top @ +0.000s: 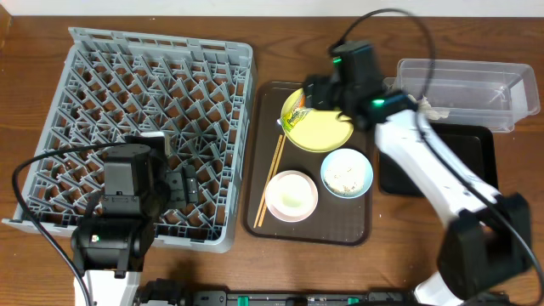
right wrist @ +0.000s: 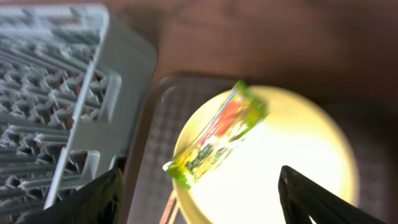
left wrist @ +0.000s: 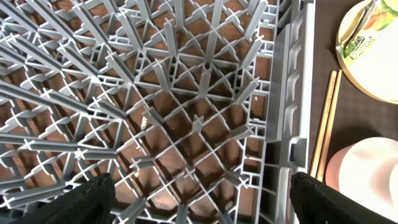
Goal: Sort waste into correct bins and load items into the dishwasher
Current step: 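Grasp the yellow snack wrapper with the right gripper, drop it in the clear bin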
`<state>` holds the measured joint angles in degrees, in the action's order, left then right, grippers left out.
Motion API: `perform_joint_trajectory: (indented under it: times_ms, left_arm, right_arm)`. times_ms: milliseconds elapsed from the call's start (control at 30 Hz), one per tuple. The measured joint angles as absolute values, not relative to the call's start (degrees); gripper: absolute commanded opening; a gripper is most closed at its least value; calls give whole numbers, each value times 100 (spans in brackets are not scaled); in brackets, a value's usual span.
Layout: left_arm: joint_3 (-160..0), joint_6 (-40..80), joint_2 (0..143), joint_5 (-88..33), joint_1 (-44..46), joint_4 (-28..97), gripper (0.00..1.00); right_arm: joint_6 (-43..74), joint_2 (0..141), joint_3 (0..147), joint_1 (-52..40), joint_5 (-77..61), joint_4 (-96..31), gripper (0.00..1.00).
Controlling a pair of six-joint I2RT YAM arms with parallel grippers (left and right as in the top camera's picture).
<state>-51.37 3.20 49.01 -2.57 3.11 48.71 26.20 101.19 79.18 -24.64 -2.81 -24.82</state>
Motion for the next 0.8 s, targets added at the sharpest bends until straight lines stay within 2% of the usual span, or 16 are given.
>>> perform_joint_trajectory:
  times_ms: [100,367,800]
  left_arm:
    - [-5137,320,4901,-257,311,4871,90]
    - [-5137,318,4901,-257,311,4875,91]
    - [-5137,320,4901,-257,311,4882,90]
  right_arm:
    - [2773,10508,8252,-2626,-161,-2810,84]
    - [3070,11365,9780,-2622,10,-3671,81]
    - [3885,12739,9850,-2696,27,-3745,73]
